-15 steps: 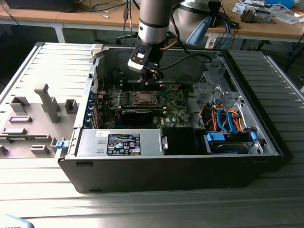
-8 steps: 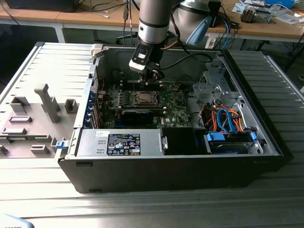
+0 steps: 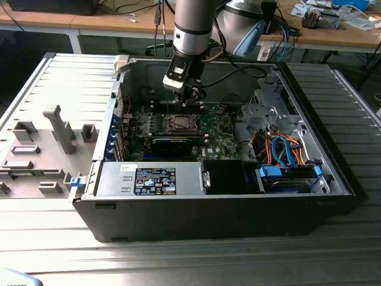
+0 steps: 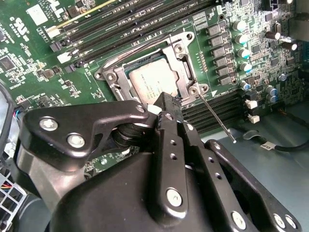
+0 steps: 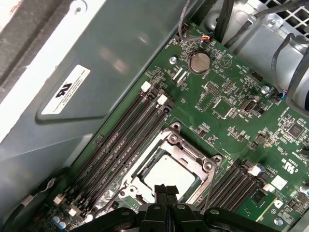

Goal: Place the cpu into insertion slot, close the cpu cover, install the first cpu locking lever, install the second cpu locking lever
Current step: 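Install the first cpu locking lever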

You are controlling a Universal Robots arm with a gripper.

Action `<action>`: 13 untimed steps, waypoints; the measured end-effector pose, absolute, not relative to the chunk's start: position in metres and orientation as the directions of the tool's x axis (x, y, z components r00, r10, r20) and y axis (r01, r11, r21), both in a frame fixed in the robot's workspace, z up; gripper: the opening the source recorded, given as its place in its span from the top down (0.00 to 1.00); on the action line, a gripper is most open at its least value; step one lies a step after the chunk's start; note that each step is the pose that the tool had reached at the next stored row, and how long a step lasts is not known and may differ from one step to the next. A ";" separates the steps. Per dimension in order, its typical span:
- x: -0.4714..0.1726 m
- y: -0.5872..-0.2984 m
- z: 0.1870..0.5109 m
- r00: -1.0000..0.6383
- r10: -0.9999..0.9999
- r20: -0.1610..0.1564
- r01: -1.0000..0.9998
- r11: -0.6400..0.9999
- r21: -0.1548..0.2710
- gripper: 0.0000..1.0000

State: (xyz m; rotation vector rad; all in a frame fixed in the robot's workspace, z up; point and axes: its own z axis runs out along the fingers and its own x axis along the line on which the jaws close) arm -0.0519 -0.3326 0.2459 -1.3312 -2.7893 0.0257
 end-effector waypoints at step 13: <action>-0.052 -0.333 0.246 -0.676 0.736 0.039 0.735 0.677 -0.037 0.89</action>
